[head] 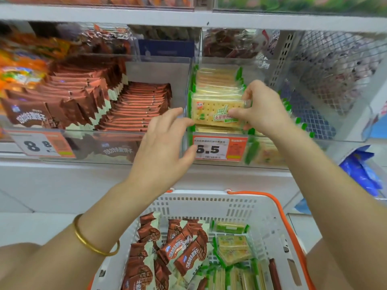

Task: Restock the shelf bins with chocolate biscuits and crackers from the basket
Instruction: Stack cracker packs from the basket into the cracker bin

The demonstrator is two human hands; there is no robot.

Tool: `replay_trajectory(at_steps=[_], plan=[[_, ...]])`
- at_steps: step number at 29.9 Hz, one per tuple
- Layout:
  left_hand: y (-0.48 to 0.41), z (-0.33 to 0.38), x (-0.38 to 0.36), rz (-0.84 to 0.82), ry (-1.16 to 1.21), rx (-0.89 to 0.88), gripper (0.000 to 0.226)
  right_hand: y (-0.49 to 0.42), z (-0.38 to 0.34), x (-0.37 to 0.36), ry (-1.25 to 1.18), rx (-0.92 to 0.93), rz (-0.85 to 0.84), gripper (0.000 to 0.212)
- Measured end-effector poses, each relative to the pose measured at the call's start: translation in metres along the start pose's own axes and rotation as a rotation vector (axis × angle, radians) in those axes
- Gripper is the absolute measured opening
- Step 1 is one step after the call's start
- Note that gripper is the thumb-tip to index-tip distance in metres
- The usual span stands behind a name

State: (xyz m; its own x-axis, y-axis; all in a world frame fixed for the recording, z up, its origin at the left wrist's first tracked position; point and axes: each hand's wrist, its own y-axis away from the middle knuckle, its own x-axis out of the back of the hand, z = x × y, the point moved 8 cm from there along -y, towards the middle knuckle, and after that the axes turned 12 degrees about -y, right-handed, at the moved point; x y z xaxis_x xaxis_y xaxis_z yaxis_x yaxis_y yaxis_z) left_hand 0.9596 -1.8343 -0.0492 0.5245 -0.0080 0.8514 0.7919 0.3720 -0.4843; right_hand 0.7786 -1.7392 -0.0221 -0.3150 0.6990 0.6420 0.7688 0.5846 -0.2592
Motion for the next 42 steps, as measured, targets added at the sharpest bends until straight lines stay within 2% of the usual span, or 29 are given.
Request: replay_trajectory(at_steps=[3,5,11,18,23,28,31,35,42], plan=[[0.002,0.002,-0.005,-0.006,-0.093,-0.051,0.044,0.0,0.0,0.002,0.258,-0.006,0.089,0.051],[0.004,0.003,-0.008,-0.018,-0.127,-0.072,0.044,0.002,0.002,0.001,0.314,-0.011,0.109,0.056],[0.008,0.004,-0.009,0.008,-0.141,-0.075,0.046,0.005,0.016,0.002,0.032,-0.056,0.045,0.058],[0.011,0.01,-0.009,-0.005,-0.123,-0.084,0.048,0.004,0.011,0.005,0.119,0.022,0.012,0.039],[0.011,0.01,-0.009,-0.009,-0.122,-0.087,0.048,-0.003,0.013,0.007,-0.122,-0.026,-0.029,0.038],[0.011,0.011,-0.01,-0.016,-0.12,-0.087,0.048,-0.004,0.019,0.007,-0.246,-0.072,-0.067,0.034],[0.01,0.011,-0.011,-0.019,-0.123,-0.086,0.047,-0.003,0.019,0.002,-0.128,-0.034,-0.038,0.035],[0.009,0.011,-0.014,-0.03,-0.131,-0.079,0.047,-0.004,0.017,0.001,-0.078,0.009,0.09,0.053],[0.011,0.011,-0.012,-0.032,-0.145,-0.077,0.049,0.001,0.017,0.008,0.001,0.008,0.111,0.061]])
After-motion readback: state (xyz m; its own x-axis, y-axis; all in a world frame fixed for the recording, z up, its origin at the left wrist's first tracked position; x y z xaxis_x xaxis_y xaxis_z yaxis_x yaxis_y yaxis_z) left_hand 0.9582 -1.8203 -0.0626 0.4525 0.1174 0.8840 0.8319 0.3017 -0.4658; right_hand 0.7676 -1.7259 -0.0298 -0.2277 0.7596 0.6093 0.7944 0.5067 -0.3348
